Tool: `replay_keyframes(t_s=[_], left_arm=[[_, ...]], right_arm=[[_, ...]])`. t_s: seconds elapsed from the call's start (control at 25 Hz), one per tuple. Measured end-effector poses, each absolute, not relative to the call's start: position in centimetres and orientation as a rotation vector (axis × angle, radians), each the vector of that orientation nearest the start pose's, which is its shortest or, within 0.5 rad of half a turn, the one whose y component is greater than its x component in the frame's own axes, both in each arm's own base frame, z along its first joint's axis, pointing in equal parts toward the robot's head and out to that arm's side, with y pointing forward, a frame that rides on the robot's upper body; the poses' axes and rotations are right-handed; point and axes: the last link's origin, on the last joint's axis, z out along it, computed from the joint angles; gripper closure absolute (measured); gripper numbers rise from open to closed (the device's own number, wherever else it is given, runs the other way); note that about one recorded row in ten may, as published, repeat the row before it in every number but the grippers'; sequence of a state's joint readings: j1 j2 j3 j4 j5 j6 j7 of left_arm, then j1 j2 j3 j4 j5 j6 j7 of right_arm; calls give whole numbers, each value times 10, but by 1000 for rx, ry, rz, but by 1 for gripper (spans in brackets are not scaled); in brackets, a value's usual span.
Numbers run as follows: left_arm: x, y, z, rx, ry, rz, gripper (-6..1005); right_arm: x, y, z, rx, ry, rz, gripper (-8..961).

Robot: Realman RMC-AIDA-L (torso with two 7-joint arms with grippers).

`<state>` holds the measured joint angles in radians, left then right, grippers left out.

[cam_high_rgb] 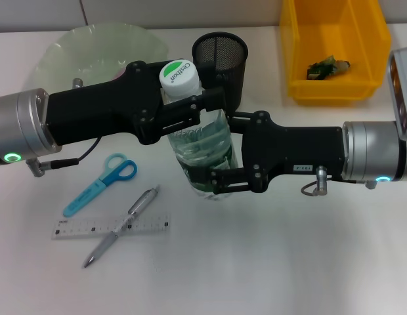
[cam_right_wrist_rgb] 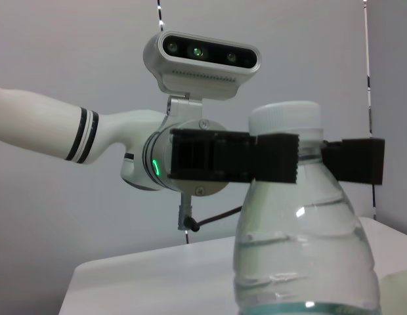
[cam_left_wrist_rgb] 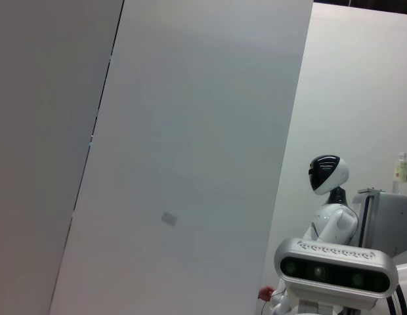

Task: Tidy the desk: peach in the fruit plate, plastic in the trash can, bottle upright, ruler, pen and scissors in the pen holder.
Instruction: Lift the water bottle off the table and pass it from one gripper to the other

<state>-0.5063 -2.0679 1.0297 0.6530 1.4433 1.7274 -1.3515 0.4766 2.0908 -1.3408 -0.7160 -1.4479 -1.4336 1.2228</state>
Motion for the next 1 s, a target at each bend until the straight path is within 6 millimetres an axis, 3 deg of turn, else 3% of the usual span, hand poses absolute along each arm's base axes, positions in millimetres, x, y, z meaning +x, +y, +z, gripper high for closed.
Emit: replay_keyframes(t_s=[1.0], left_arm=[[-180, 321, 24, -2726, -313, -1312, 566]], right_arm=[[200, 316, -60, -2843, 254, 875, 163]])
